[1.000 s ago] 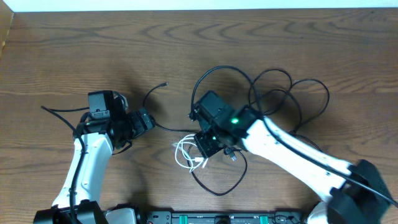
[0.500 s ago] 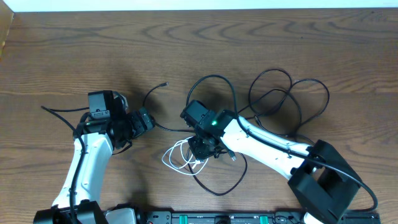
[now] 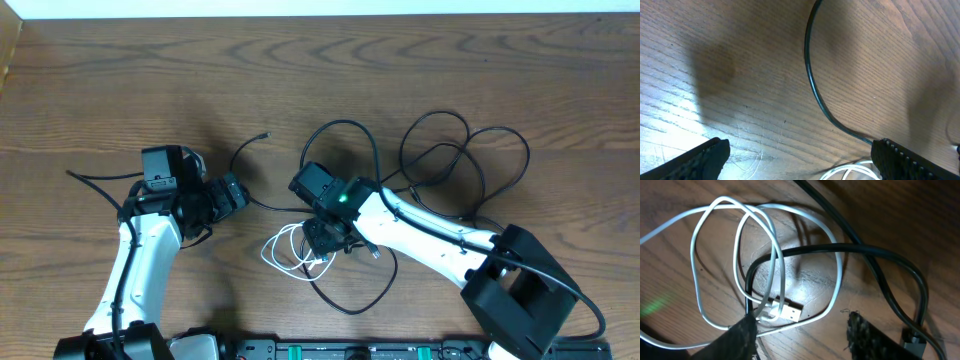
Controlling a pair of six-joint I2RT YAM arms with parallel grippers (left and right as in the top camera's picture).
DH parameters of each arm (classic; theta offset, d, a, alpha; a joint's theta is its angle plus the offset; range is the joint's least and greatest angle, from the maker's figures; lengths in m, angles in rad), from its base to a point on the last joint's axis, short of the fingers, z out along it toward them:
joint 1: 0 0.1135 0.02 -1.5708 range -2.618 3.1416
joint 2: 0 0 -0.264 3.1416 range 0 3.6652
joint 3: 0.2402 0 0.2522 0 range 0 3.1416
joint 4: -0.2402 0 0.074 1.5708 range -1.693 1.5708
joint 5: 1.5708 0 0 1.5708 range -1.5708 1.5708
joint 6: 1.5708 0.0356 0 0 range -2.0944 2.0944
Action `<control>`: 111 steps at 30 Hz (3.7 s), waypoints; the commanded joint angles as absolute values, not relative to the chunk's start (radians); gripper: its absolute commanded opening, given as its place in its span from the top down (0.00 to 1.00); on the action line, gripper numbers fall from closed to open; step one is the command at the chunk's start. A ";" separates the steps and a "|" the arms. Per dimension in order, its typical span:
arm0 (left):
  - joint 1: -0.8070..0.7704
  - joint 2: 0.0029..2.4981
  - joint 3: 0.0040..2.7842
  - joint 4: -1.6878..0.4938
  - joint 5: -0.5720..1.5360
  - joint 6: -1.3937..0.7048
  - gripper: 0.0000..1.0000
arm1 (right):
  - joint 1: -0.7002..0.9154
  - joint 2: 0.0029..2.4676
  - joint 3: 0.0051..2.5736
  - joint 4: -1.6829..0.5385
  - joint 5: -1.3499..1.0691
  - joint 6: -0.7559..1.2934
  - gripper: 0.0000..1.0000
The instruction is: Untangle cables
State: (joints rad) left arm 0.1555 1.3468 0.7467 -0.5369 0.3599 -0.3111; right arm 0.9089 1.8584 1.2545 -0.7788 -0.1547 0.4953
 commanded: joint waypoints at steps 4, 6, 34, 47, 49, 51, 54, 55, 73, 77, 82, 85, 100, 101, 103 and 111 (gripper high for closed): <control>0.158 1.352 0.739 -0.537 0.350 -0.312 0.05 | 0.944 1.871 1.253 -0.768 -0.106 0.521 0.39; 0.158 1.352 0.739 -0.537 0.350 -0.312 0.05 | 0.954 1.871 1.249 -0.769 -0.057 0.552 0.38; 0.158 1.352 0.739 -0.537 0.350 -0.312 0.05 | 0.976 1.871 1.090 -0.536 0.051 0.684 0.52; 0.158 1.352 0.739 -0.537 0.350 -0.312 0.05 | 0.976 1.871 1.064 -0.492 0.053 0.684 0.80; 0.158 1.352 0.739 -0.537 0.350 -0.312 0.04 | 0.976 1.871 1.064 -0.493 0.053 0.683 0.94; 0.158 1.352 0.739 -0.537 0.350 -0.312 0.05 | 0.976 1.869 1.064 -0.498 0.053 0.683 0.99; 0.158 1.352 0.739 -0.537 0.350 -0.312 0.05 | 0.973 1.844 1.067 -0.517 0.053 0.682 0.99; 0.158 1.352 0.739 -0.537 0.350 -0.312 0.05 | 0.972 1.829 1.071 -0.529 0.052 0.675 0.99; 0.158 1.352 0.739 -0.537 0.350 -0.312 0.05 | 0.972 1.317 1.076 -0.513 0.051 0.477 0.99; 0.158 1.352 0.739 -0.537 0.350 -0.312 0.05 | 0.972 1.245 1.076 -0.476 0.051 0.400 0.99; 0.158 1.352 0.739 -0.537 0.350 -0.312 0.04 | 0.972 1.176 1.076 -0.409 0.050 0.319 0.99; 0.158 1.352 0.739 -0.537 0.350 -0.312 0.05 | 0.972 1.151 1.076 -0.370 0.051 0.283 0.99; 0.158 1.352 0.739 -0.537 0.350 -0.312 0.04 | 0.977 1.188 1.075 -0.308 0.006 0.017 0.99; 0.158 1.352 0.739 -0.537 0.350 -0.312 0.05 | 0.976 1.188 1.075 -0.300 0.007 0.003 0.96; 0.158 1.352 0.739 -0.537 0.350 -0.312 0.04 | 0.974 1.191 1.075 -0.300 0.126 0.082 0.91; 0.158 1.352 0.739 -0.537 0.350 -0.312 0.04 | 0.974 1.196 1.075 -0.301 -0.006 0.053 0.99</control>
State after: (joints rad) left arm 0.1555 1.3468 0.7467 -0.5369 0.3599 -0.3141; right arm 0.9733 1.1885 1.0706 -0.3008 0.0223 0.0860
